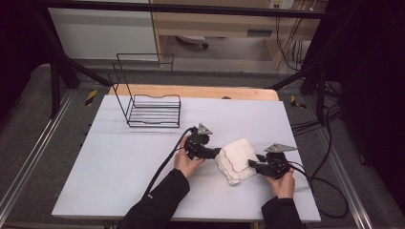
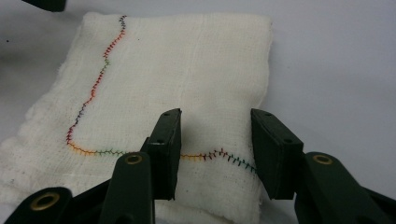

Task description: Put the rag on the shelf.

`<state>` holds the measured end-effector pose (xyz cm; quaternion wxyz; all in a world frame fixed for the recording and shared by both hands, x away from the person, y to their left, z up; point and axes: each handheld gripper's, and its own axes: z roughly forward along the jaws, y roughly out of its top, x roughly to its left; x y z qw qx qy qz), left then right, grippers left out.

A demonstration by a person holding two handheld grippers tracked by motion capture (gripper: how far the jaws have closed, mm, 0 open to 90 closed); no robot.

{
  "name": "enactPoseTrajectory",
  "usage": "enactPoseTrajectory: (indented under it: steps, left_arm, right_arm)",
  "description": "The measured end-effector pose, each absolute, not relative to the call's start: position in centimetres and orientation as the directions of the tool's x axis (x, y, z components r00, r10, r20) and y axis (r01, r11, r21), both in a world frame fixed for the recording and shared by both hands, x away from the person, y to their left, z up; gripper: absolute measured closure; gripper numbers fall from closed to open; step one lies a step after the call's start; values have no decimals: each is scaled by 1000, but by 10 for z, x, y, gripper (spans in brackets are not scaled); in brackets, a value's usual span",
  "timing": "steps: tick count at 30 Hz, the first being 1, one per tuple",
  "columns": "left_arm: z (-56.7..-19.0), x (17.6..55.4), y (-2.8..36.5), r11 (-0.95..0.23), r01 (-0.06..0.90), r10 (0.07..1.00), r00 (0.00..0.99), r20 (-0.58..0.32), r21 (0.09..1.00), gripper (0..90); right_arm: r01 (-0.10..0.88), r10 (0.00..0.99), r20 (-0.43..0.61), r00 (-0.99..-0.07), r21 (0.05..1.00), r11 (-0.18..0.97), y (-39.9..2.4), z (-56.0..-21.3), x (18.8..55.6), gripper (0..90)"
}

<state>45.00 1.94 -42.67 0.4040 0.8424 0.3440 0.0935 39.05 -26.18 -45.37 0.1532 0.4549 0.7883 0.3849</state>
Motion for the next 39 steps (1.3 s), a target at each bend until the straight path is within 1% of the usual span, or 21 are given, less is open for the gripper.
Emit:
enactPoseTrajectory:
  steps: [2, 6, 8, 9, 11, 13, 15, 18, 19, 22, 23, 25, 26, 27, 30, 32, 35, 37, 38, 39]
  left_arm:
    - [-429, 453, 11, -462, 507, 648, 753, -112, 728, 424]
    - [-435, 456, 4, -487, 515, 639, 761, -115, 705, 538]
    - [-436, 457, 4, -484, 521, 642, 757, -119, 703, 578]
    - [-440, 460, 4, -479, 538, 637, 757, -147, 694, 600]
    - [-442, 460, 5, -473, 550, 630, 757, -173, 688, 638]
    - [-442, 460, 4, -484, 542, 619, 767, -169, 687, 681]
    - [-443, 459, 4, -486, 546, 616, 768, -176, 682, 694]
    - [-443, 459, 4, -494, 550, 605, 774, -188, 673, 741]
    - [-443, 459, 4, -494, 550, 605, 774, -188, 673, 777]
    - [-440, 456, 3, -512, 540, 607, 778, -164, 668, 827]
    - [-440, 455, 4, -513, 539, 607, 778, -162, 668, 835]
    - [-439, 453, 9, -513, 534, 605, 780, -158, 672, 845]
    - [-438, 452, 12, -506, 535, 606, 779, -163, 677, 847]
    - [-438, 452, 12, -506, 535, 606, 779, -163, 677, 849]
    - [-436, 447, 23, -488, 536, 603, 778, -178, 689, 850]
    - [-435, 445, 27, -485, 532, 601, 779, -178, 694, 851]
    - [-432, 437, 36, -492, 518, 600, 784, -159, 700, 851]
    - [-428, 427, 54, -479, 515, 612, 777, -150, 711, 851]
    - [-428, 427, 54, -479, 515, 612, 777, -150, 711, 852]
    - [-427, 419, 69, -463, 522, 623, 766, -156, 716, 851]
  right_arm:
    - [598, 835, 106, -539, 747, 291, -262, -454, 390, 549]
    - [596, 835, 103, -541, 748, 293, -262, -454, 390, 540]
    - [596, 835, 103, -541, 747, 294, -262, -454, 390, 537]
    - [594, 836, 99, -540, 748, 295, -262, -453, 390, 517]
    - [597, 837, 97, -538, 745, 298, -262, -453, 389, 485]
    - [601, 842, 97, -530, 744, 293, -263, -452, 389, 441]
    - [600, 849, 90, -521, 746, 289, -264, -451, 389, 409]
    - [606, 855, 88, -511, 742, 287, -265, -449, 387, 412]
    - [607, 856, 85, -510, 740, 288, -266, -449, 387, 416]
    - [623, 862, 92, -499, 730, 282, -267, -448, 386, 451]
    - [623, 862, 95, -499, 731, 280, -267, -449, 386, 470]
    - [631, 857, 113, -504, 726, 275, -267, -450, 386, 540]
    - [636, 854, 129, -504, 724, 267, -266, -451, 386, 560]
    - [636, 854, 129, -504, 724, 267, -266, -451, 386, 560]
    - [652, 844, 180, -506, 720, 237, -266, -451, 388, 752]
    - [655, 842, 188, -507, 718, 234, -264, -450, 389, 783]
    - [644, 829, 202, -522, 730, 228, -256, -447, 391, 798]
    - [622, 807, 179, -563, 735, 271, -245, -444, 394, 798]
    - [618, 799, 177, -574, 735, 281, -240, -444, 395, 797]
    - [597, 782, 162, -602, 741, 306, -233, -444, 398, 796]
